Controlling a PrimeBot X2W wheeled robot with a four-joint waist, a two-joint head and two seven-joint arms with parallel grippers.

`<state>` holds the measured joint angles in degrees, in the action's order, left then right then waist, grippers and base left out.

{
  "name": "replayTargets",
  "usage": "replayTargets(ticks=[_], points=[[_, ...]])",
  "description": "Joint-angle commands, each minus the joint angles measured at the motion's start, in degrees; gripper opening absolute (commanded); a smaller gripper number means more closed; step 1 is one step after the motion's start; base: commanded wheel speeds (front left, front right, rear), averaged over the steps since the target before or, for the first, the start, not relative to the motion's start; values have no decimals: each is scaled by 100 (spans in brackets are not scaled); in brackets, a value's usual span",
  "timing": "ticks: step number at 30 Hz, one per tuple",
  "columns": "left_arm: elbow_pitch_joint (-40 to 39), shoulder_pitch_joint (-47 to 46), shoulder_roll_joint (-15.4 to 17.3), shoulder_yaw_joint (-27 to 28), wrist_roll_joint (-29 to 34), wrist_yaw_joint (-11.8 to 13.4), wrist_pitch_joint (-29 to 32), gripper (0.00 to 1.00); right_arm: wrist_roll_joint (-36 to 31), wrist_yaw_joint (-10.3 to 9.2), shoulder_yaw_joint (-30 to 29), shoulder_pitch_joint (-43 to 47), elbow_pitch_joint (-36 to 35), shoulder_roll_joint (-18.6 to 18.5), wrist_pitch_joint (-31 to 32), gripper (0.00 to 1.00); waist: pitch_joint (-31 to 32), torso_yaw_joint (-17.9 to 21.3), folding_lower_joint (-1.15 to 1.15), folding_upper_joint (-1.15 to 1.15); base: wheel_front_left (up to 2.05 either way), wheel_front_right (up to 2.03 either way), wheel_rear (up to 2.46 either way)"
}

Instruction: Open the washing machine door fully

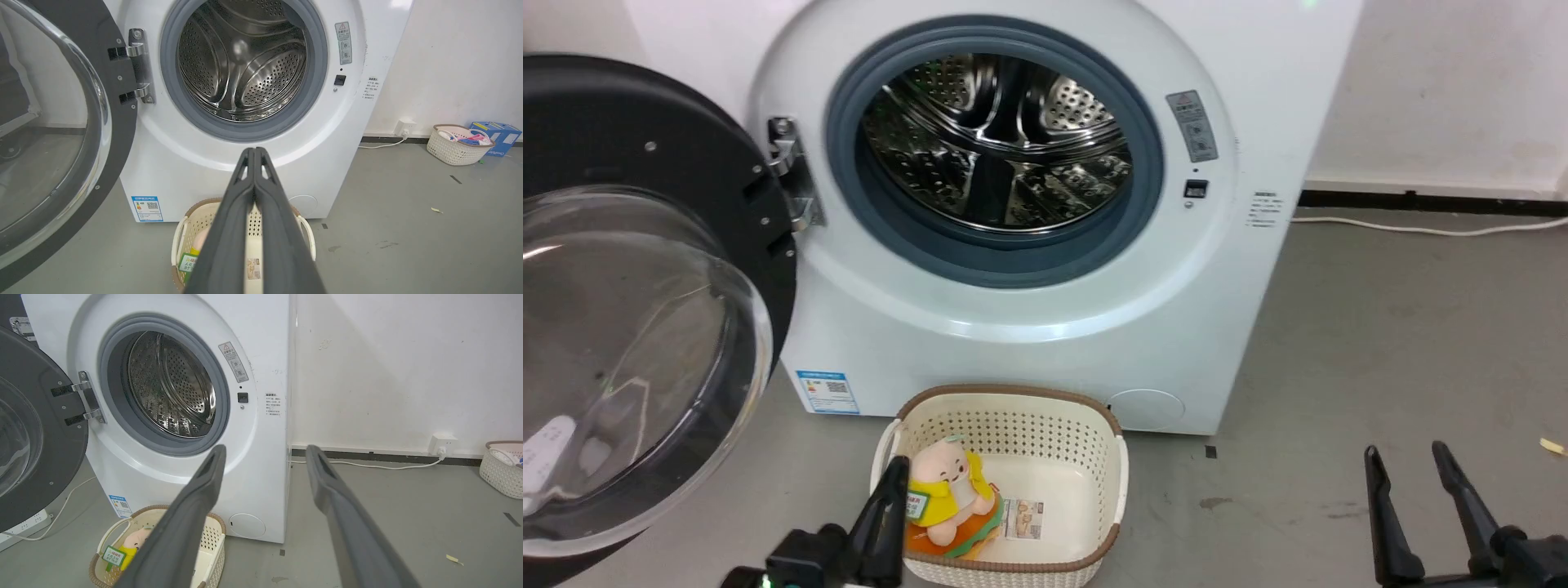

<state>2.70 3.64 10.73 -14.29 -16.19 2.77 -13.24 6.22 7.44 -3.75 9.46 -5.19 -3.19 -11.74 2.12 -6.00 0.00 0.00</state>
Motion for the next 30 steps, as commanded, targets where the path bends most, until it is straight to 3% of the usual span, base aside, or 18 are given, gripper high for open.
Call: replayTargets(ticks=[1,13,30], points=[[59,83,-38,-44,81,10,-48,100,54,5,-5,90,62,28,-42,100,-17,90,0,0,0,0,0],[345,231,-106,-141,311,177,-152,100,114,5,9,90,340,31,-180,100,-14,287,0,0,0,0,0],[407,189,-212,-36,414,264,-174,100,35,5,76,68,390,31,-219,100,-28,145,0,0,0,0,0]])
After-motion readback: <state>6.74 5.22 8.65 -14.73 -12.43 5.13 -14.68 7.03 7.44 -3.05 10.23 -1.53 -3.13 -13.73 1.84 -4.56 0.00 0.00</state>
